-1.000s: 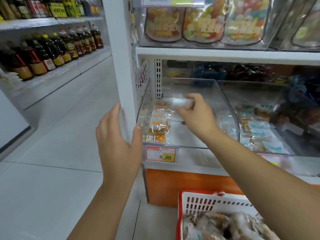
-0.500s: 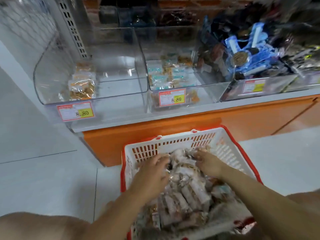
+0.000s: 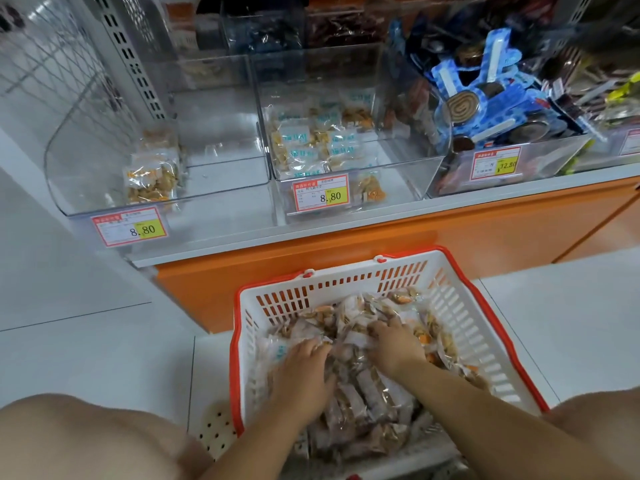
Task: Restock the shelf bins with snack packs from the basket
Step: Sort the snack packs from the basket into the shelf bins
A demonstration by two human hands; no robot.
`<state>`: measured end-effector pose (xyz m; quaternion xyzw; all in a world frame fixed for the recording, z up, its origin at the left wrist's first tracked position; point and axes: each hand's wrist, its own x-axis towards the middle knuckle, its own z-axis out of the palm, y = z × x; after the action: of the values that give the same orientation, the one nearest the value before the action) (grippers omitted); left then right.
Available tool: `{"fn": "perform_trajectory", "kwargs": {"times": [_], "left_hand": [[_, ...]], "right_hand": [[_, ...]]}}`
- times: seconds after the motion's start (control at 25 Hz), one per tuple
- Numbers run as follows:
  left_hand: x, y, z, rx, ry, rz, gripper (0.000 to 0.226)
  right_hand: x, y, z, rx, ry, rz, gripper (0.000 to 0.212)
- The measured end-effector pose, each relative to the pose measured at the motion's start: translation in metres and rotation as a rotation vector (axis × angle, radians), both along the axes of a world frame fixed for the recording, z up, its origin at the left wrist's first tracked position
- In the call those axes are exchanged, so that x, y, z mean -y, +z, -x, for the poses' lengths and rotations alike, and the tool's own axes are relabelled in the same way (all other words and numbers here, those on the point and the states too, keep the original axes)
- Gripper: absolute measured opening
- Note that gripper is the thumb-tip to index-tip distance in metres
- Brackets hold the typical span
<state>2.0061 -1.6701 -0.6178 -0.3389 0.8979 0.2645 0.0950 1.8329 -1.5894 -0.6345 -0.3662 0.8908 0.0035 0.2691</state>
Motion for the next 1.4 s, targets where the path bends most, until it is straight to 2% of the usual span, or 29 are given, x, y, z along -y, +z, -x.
{"fn": "perform_trajectory", "kwargs": {"times": [0.12,0.2,0.32,0.4,0.6,0.68,0.72,0.84,0.96,1.04,1.16,1.32,1.4], "left_hand": [[-0.001,0.001,0.001,-0.046,0.024,-0.012,0.057],[0.000,0.002,0.003,-0.096,0.051,-0.019,0.055],[-0.003,0.004,0.006,-0.089,0.057,-0.022,0.055],[-0.006,0.002,0.008,-0.072,0.037,0.003,0.055],[-0.004,0.000,0.009,-0.066,0.032,0.017,0.057],[0.000,0.000,0.009,-0.076,0.063,-0.009,0.063],[0.001,0.001,0.010,-0.091,0.066,-0.023,0.069],[0.001,0.009,0.016,-0.200,0.002,-0.077,0.081],[0.002,0.028,0.022,-0.383,0.136,-0.303,0.060],[0.005,0.036,0.022,-0.417,0.288,-0.528,0.044],[0.010,0.034,0.018,-0.402,0.399,-0.689,0.029],[0.008,0.035,0.014,-0.452,0.487,-0.863,0.038],[0.006,0.037,0.014,-0.482,0.500,-0.900,0.041]], "right_hand": [[-0.006,0.001,0.003,0.005,-0.009,0.149,0.030],[-0.012,-0.001,0.008,0.043,-0.038,0.208,0.032],[-0.020,-0.008,0.013,0.134,-0.041,0.076,0.071],[-0.015,-0.009,0.010,0.175,-0.024,-0.020,0.085],[0.000,0.007,-0.001,0.066,0.044,-0.004,0.072],[-0.009,0.024,0.006,0.079,0.075,0.030,0.061],[-0.014,0.034,0.010,0.150,0.038,0.069,0.055],[-0.020,0.065,0.014,0.553,-0.137,0.250,0.038],[-0.022,0.078,0.017,0.768,-0.237,0.375,0.020],[-0.028,0.077,0.023,0.864,-0.327,0.458,0.029],[-0.036,0.073,0.023,0.926,-0.405,0.586,0.037],[-0.035,0.072,0.014,1.001,-0.427,0.651,0.053],[-0.029,0.069,0.012,1.048,-0.437,0.713,0.050]]}}
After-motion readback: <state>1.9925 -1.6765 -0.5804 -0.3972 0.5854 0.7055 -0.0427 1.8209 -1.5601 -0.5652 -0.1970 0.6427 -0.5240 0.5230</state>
